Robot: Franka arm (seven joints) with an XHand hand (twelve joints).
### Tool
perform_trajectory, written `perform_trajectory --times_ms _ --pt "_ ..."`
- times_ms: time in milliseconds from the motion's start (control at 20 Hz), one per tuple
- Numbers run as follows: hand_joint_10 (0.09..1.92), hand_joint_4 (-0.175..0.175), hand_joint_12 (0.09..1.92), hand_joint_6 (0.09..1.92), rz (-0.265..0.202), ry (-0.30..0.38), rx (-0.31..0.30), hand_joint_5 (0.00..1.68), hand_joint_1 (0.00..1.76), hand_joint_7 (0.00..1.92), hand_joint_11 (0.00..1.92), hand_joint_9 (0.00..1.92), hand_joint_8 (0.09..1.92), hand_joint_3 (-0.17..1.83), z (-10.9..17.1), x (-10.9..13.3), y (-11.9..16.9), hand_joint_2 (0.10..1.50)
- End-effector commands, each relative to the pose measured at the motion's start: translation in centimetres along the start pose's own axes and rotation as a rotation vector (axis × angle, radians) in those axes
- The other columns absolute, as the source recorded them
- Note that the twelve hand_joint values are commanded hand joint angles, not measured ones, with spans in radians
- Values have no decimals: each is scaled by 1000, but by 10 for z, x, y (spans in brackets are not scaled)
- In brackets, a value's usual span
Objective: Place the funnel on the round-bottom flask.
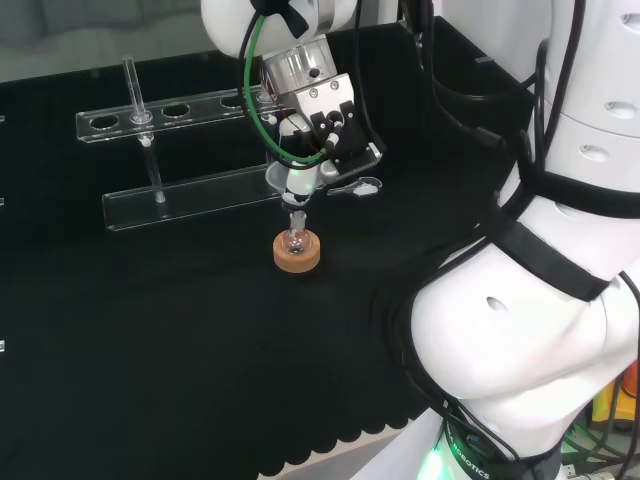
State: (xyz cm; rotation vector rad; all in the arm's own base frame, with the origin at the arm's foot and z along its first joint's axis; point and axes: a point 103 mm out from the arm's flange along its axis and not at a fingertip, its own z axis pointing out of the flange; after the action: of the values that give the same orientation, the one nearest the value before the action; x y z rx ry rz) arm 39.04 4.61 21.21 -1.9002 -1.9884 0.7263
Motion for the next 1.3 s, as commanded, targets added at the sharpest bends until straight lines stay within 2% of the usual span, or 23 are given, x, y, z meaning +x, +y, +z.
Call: perform_trajectory --times_ms 50,400,1300 --pt "491 -25 1321 728 -7 13 1 589 901 507 464 856 659 783 4 -3 2 694" --pt "493 -26 1321 729 -31 20 -5 588 900 506 463 852 660 783 9 -6 5 694" --pt "498 -28 1322 731 -46 8 3 582 900 500 460 839 663 784 10 3 5 694"
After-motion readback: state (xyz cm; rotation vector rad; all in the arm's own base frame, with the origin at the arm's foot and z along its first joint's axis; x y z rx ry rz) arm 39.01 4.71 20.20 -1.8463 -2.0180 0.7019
